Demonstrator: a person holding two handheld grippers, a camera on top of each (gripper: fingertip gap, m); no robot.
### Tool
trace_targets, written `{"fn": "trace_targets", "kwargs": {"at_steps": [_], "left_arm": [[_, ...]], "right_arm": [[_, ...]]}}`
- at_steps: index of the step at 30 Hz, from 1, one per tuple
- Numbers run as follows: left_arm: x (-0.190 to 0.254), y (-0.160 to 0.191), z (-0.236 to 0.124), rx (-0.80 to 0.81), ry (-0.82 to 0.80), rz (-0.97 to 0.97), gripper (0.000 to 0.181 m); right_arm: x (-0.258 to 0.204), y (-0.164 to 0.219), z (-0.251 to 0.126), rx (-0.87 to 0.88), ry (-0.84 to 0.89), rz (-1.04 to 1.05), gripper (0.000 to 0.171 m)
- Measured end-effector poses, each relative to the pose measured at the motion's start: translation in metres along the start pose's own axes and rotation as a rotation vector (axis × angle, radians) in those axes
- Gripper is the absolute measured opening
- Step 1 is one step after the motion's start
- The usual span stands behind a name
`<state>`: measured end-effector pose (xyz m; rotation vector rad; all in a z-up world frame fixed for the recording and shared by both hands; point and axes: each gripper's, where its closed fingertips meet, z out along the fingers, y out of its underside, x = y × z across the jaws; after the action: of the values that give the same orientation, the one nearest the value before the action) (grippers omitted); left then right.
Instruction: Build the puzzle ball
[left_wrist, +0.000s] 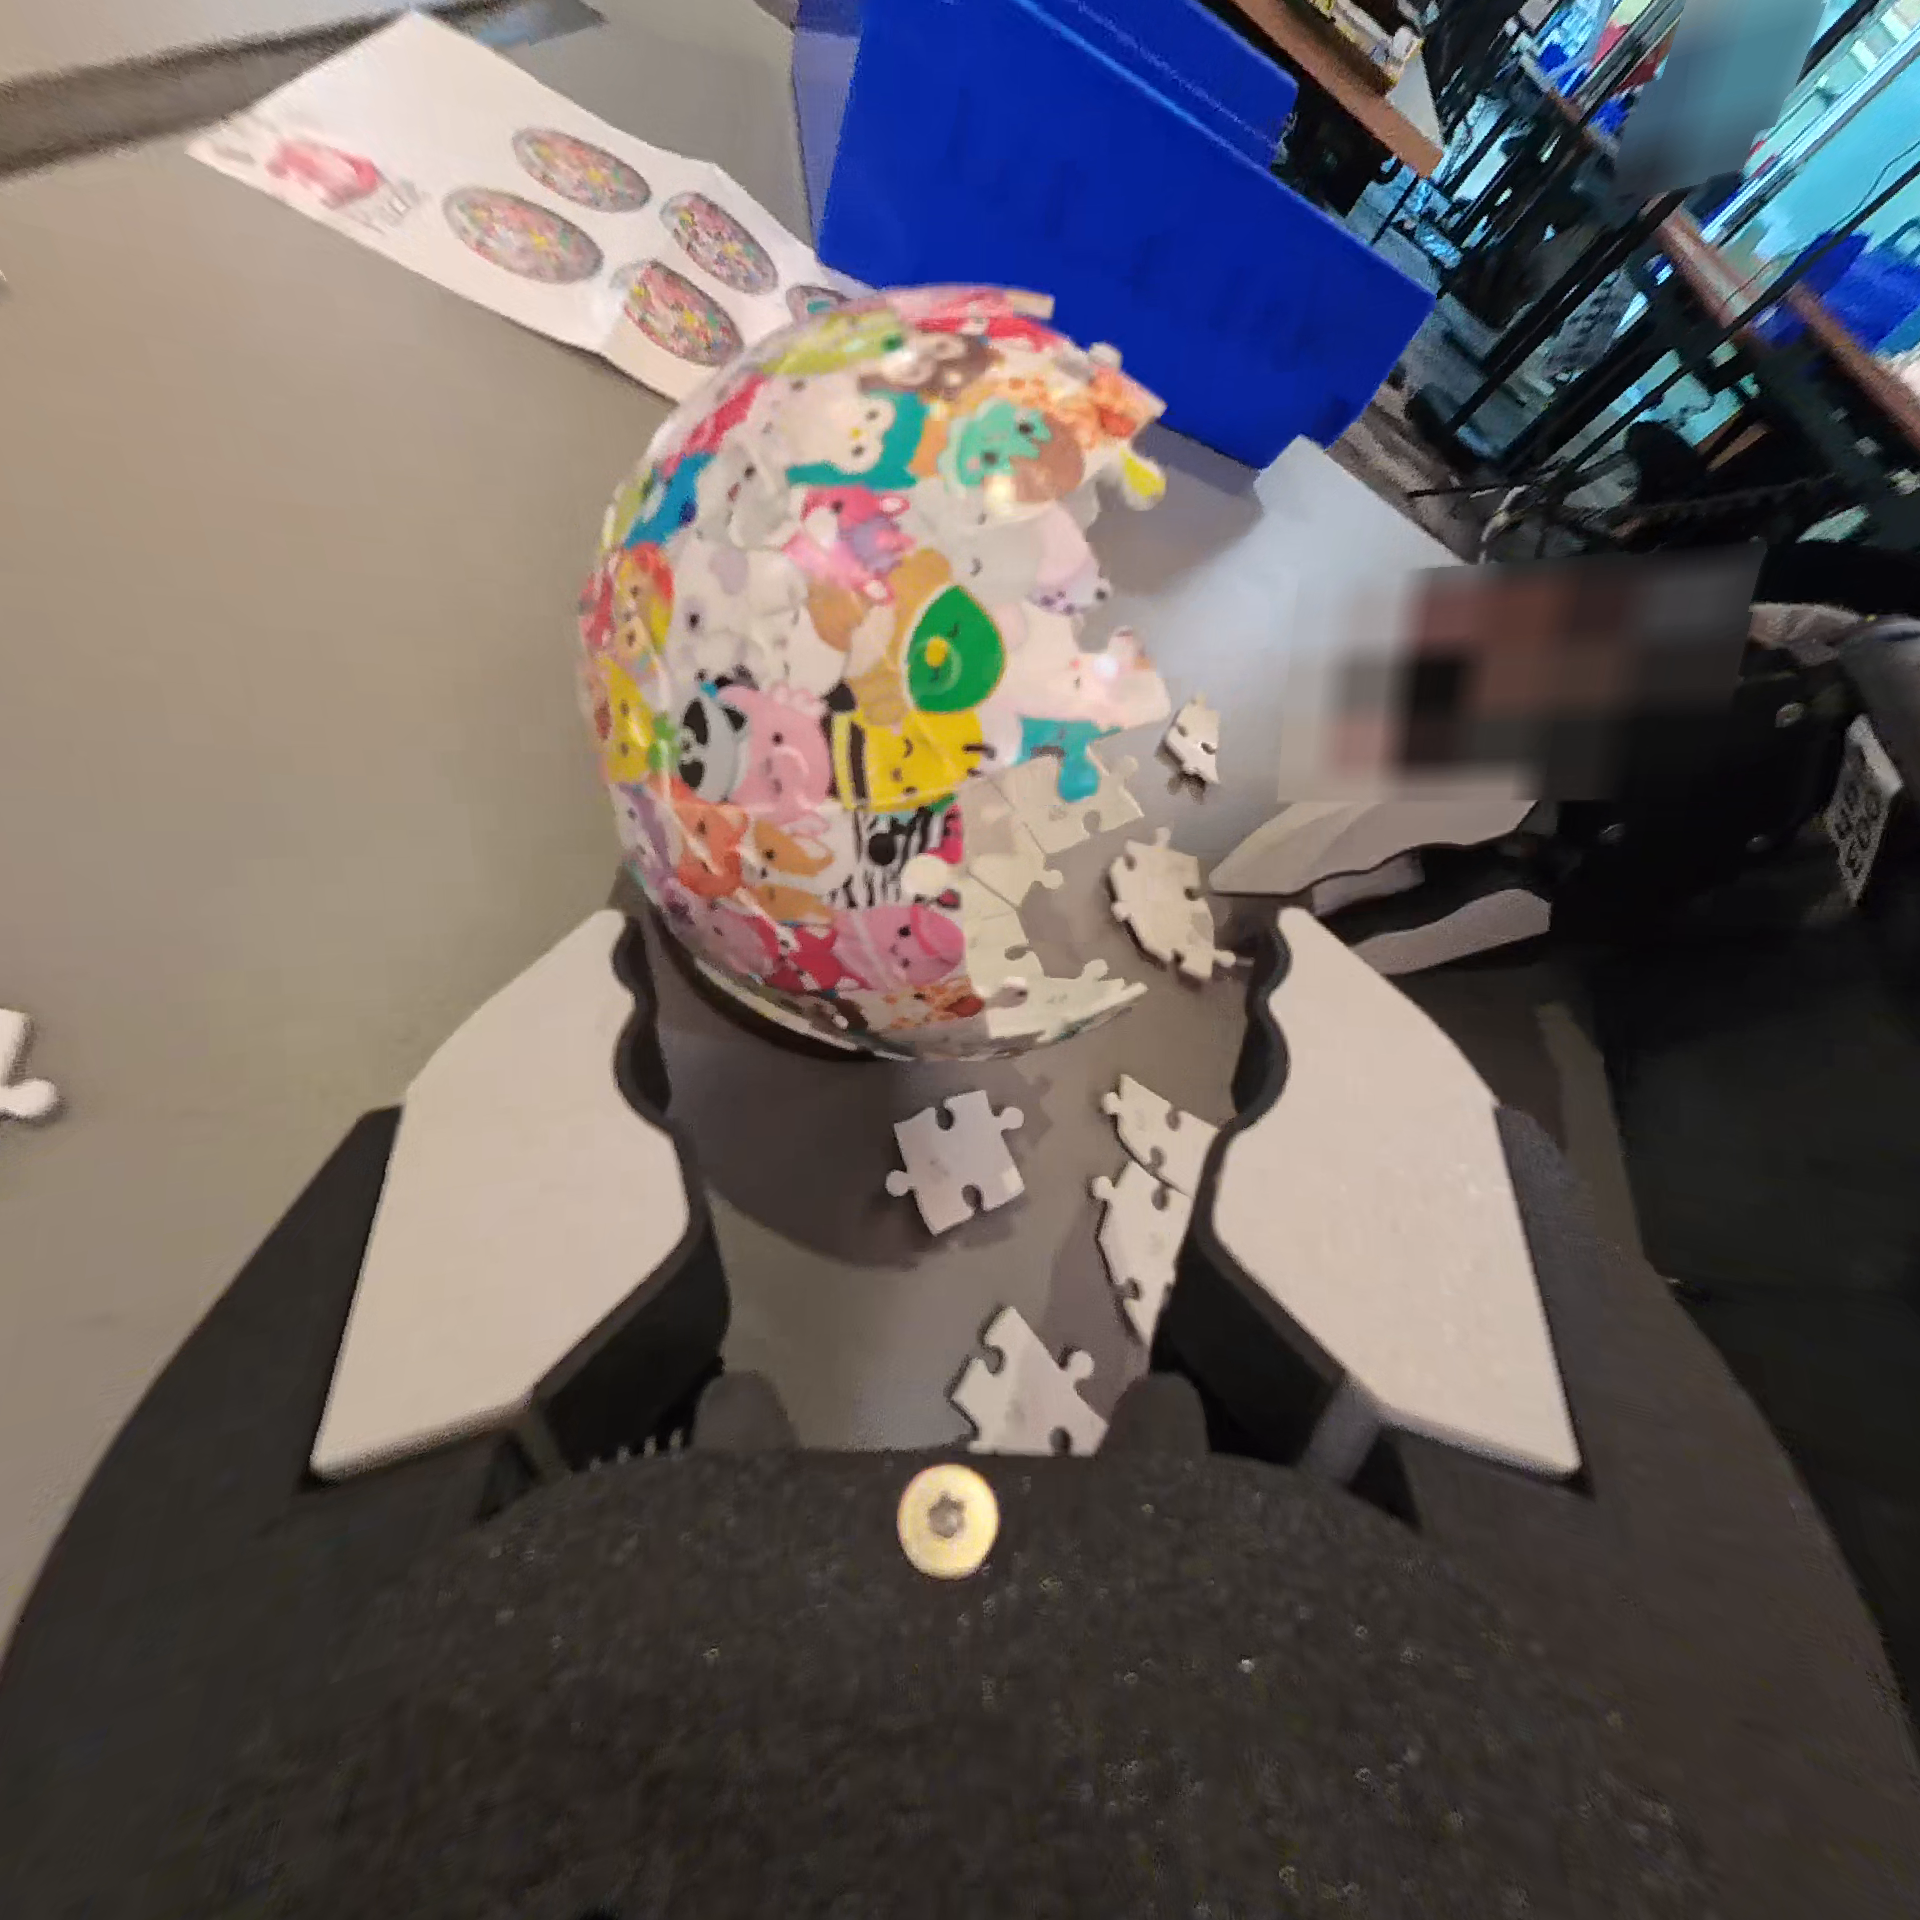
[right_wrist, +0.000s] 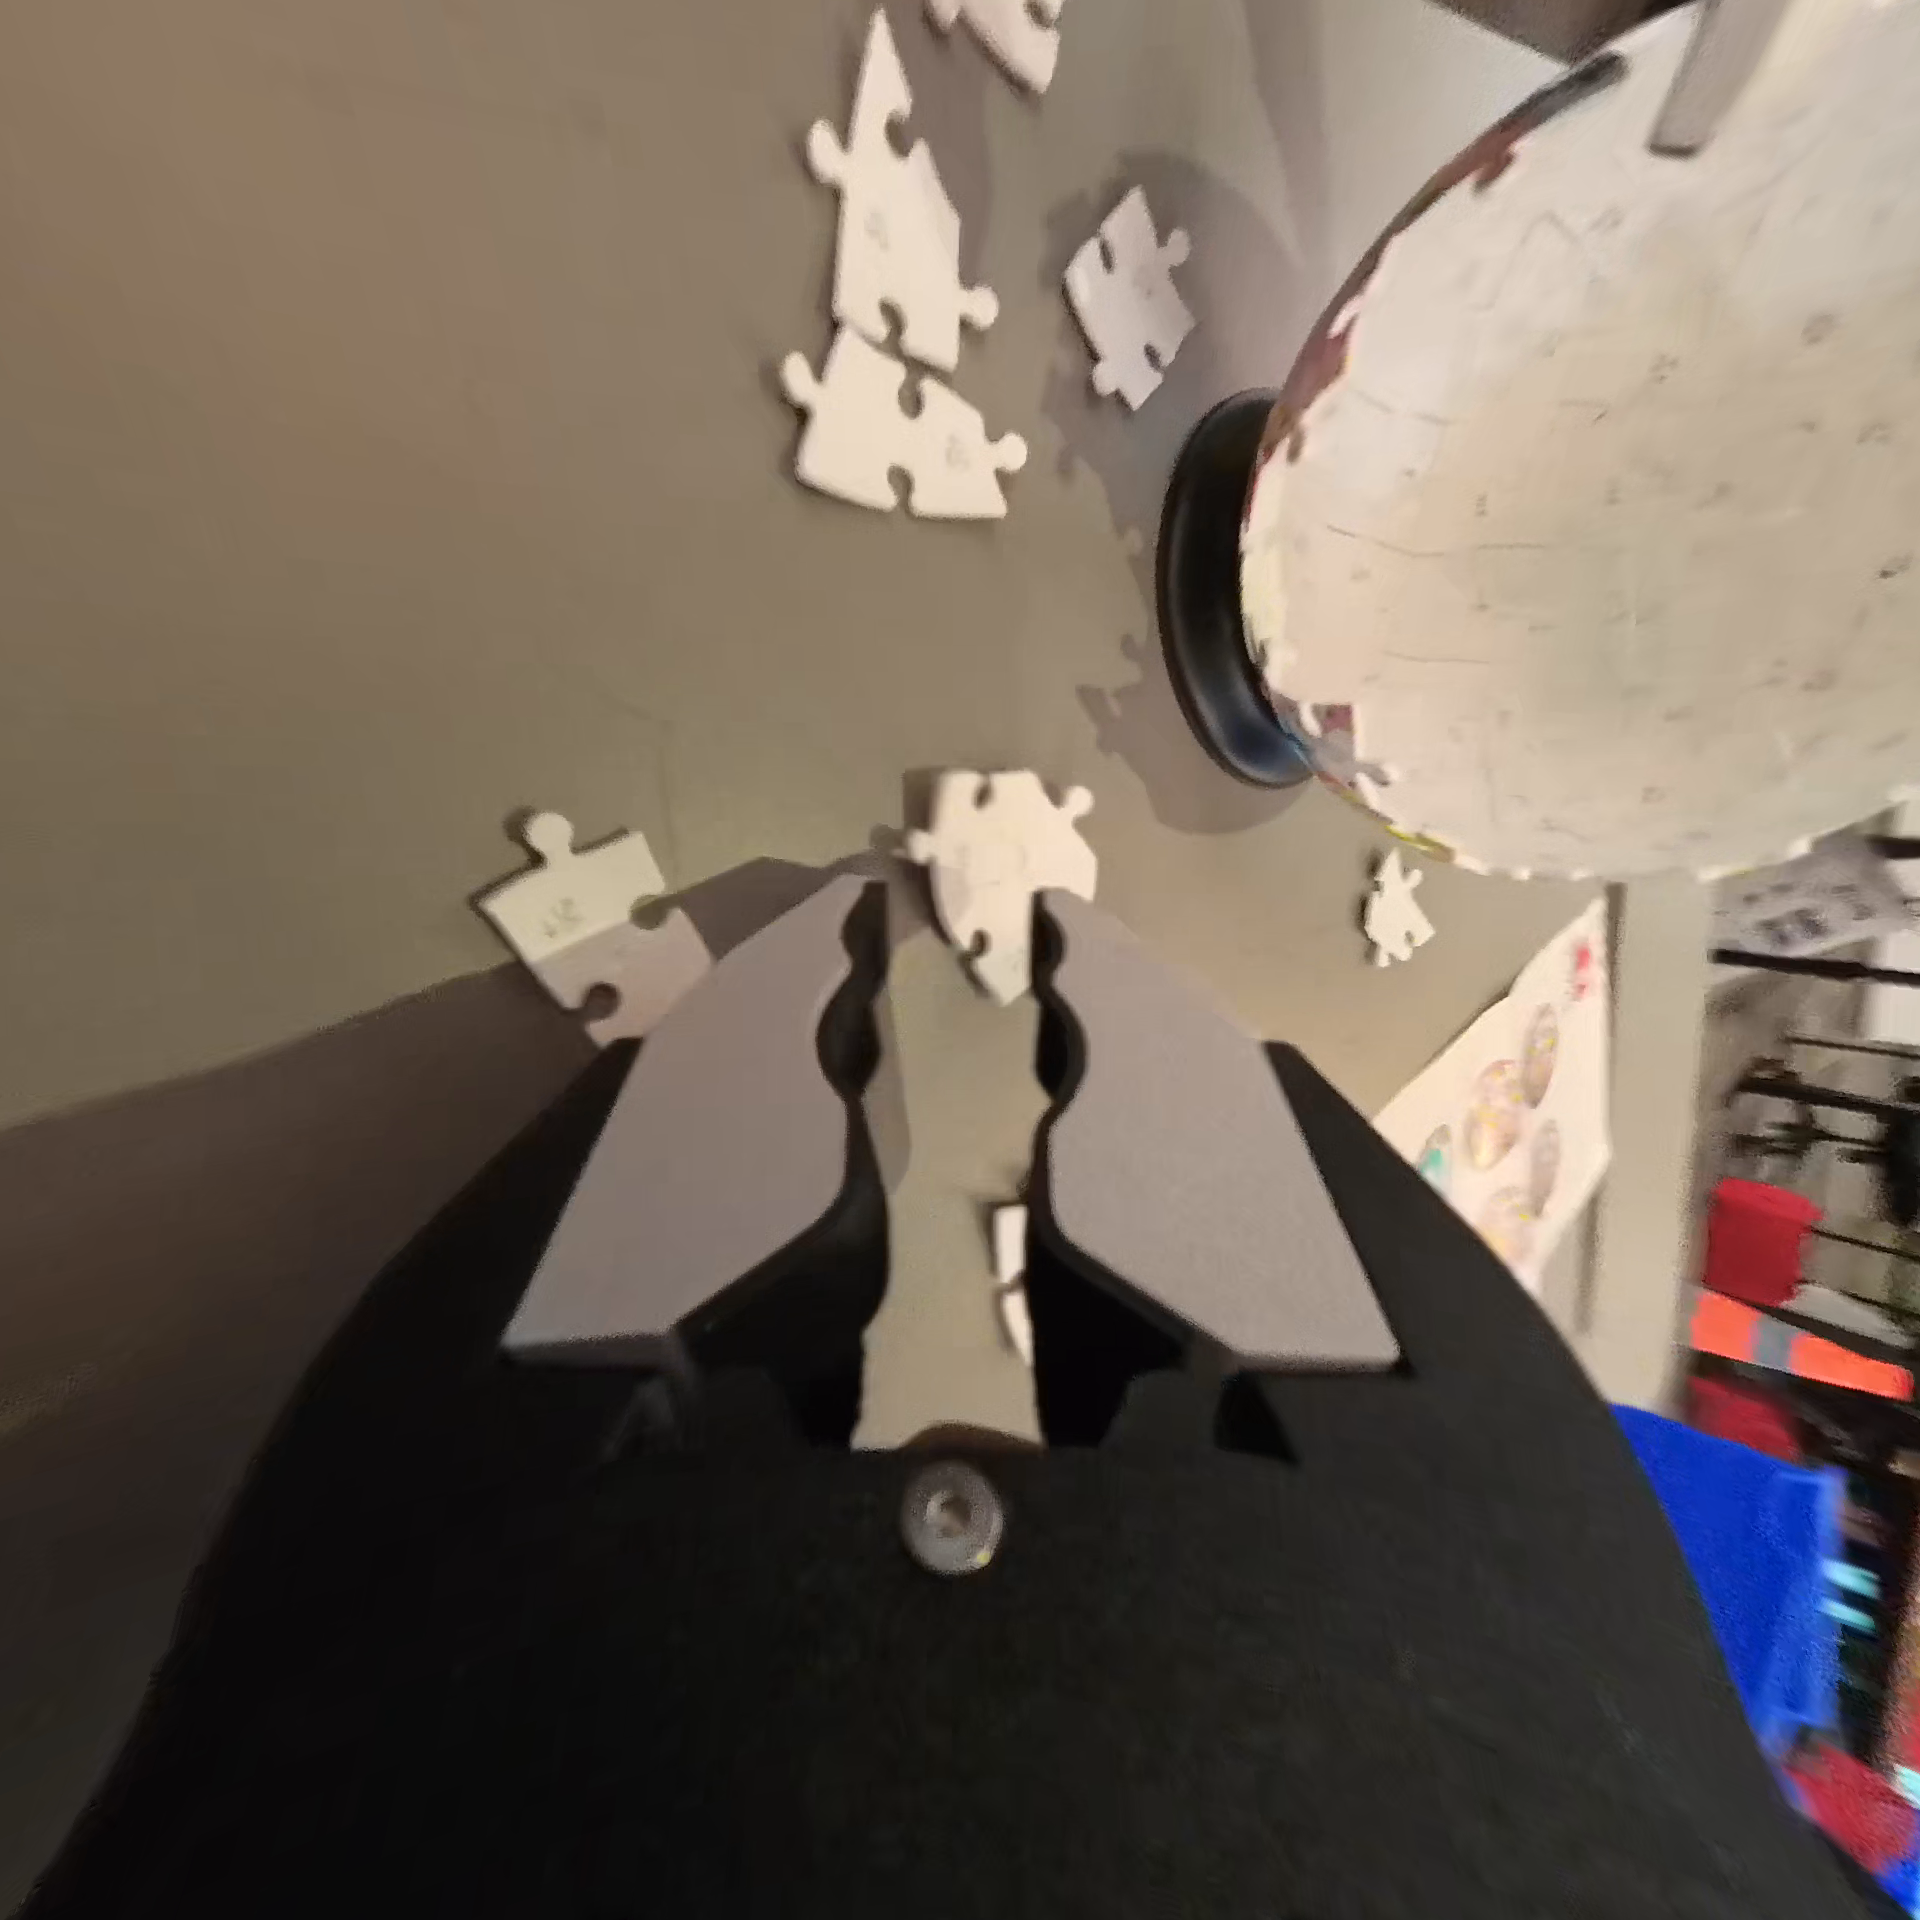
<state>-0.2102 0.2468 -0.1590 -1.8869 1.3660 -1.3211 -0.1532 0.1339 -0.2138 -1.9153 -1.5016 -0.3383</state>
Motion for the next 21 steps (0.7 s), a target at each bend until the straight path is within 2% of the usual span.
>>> {"fn": "trace_targets", "kwargs": {"at_steps": [1,3,5,7,9,11,15,21], "left_arm": [[0.000,0.001,-0.001,-0.001,0.010,-0.030,0.107],[0.000,0.000,-0.003,0.016,0.024,-0.087,0.105],[0.000,-0.002,-0.005,0.032,0.019,-0.141,0.106],[0.000,-0.001,-0.003,0.028,0.007,-0.189,0.109],[0.003,-0.001,0.000,0.021,0.007,-0.224,0.113],[0.005,-0.003,0.003,0.023,0.015,-0.253,0.115],[0.004,-0.007,0.006,0.035,0.001,-0.278,0.115],[0.000,-0.012,0.006,0.039,-0.014,-0.298,0.128]], "right_arm": [[-0.002,-0.004,-0.005,0.032,-0.034,0.060,0.036],[0.005,-0.011,-0.016,0.109,-0.081,0.210,0.045],[0.032,-0.012,-0.024,0.193,-0.078,0.391,0.054],[0.061,-0.008,-0.019,0.252,-0.121,0.610,0.095],[0.080,-0.011,-0.012,0.364,-0.249,0.755,0.099],[0.094,-0.015,0.001,0.460,-0.367,0.835,0.111],[0.097,-0.030,0.014,0.524,-0.658,0.862,0.113],[0.109,-0.042,0.016,0.544,-0.649,0.775,0.118]]}}
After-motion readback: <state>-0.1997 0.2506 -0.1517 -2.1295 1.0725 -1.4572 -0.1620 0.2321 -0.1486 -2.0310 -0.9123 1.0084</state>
